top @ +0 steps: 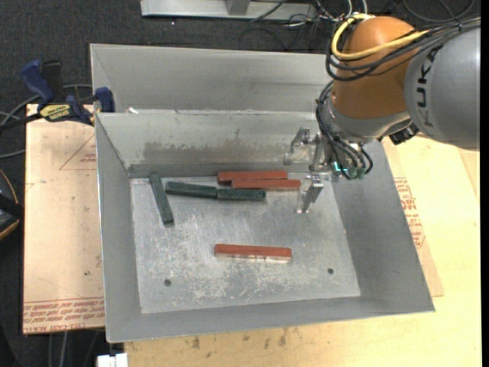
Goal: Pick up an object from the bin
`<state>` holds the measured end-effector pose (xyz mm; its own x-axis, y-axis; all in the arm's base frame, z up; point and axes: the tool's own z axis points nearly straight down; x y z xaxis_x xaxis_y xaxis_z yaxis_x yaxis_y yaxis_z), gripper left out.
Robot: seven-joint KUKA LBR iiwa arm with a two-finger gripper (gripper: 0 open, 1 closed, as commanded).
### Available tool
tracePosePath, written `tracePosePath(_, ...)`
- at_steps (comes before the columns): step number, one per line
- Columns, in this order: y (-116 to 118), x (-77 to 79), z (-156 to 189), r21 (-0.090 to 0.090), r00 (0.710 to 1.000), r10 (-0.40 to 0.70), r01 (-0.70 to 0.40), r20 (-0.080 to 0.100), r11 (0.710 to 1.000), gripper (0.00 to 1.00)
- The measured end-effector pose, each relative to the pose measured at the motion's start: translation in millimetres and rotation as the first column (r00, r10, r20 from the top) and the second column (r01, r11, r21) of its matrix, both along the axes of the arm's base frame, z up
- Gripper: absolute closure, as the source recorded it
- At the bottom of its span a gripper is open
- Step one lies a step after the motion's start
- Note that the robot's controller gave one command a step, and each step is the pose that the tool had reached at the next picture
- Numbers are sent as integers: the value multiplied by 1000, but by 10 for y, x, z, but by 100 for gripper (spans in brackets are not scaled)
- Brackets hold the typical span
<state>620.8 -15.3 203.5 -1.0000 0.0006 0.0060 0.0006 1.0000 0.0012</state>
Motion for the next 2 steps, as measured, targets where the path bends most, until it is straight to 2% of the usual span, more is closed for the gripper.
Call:
tracePosePath(1, 0, 16, 44, 0, 1000, 0, 0, 7, 1000, 0)
tracePosePath(2, 149, -466, -504, -1, 999, 31, -31, 12, 1000, 0)
